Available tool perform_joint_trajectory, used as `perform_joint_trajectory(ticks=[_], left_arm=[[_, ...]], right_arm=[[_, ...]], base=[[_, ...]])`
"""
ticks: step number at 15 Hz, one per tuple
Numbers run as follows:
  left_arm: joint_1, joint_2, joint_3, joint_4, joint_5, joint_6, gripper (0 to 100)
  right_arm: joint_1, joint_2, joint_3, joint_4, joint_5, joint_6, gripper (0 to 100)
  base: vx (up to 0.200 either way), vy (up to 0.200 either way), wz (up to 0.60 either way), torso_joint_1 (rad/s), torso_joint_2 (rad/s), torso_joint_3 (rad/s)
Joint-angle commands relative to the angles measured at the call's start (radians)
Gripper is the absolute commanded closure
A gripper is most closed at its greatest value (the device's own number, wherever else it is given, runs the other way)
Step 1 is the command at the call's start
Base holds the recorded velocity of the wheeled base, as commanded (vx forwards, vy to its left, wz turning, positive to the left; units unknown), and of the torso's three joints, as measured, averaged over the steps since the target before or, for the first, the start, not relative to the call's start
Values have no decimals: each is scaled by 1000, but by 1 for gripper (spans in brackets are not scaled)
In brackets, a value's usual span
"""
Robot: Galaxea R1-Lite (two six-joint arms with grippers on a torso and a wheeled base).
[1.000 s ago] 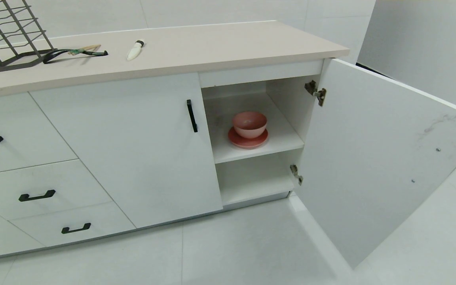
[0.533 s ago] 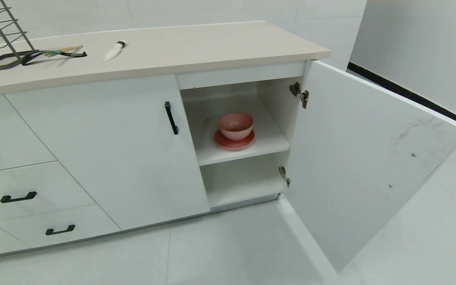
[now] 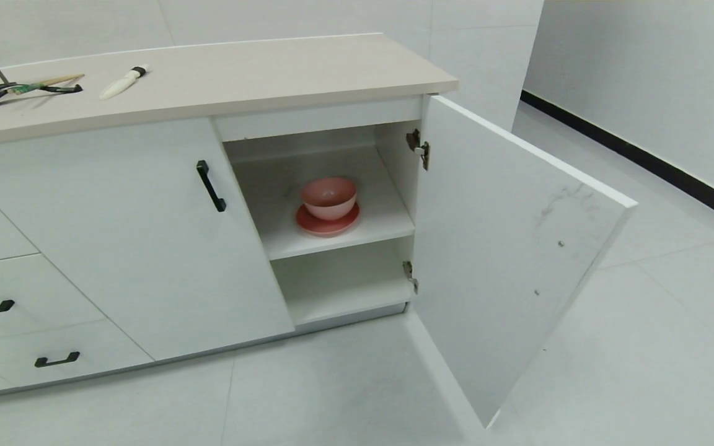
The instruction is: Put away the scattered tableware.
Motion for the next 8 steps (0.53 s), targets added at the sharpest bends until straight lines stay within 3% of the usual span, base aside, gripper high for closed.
perform_joint_trajectory(ticks=[1, 3, 8], left_arm=[[0, 1, 0, 0, 0, -1, 0], [0, 1, 0, 0, 0, -1, 0], [0, 1, 0, 0, 0, -1, 0]], right_arm=[[0, 3, 0, 0, 1, -1, 0], [0, 3, 0, 0, 1, -1, 0], [0, 4, 0, 0, 2, -1, 0]], base=[[0, 0, 0, 0, 0, 0], [0, 0, 0, 0, 0, 0], [0, 0, 600, 5, 3, 4]])
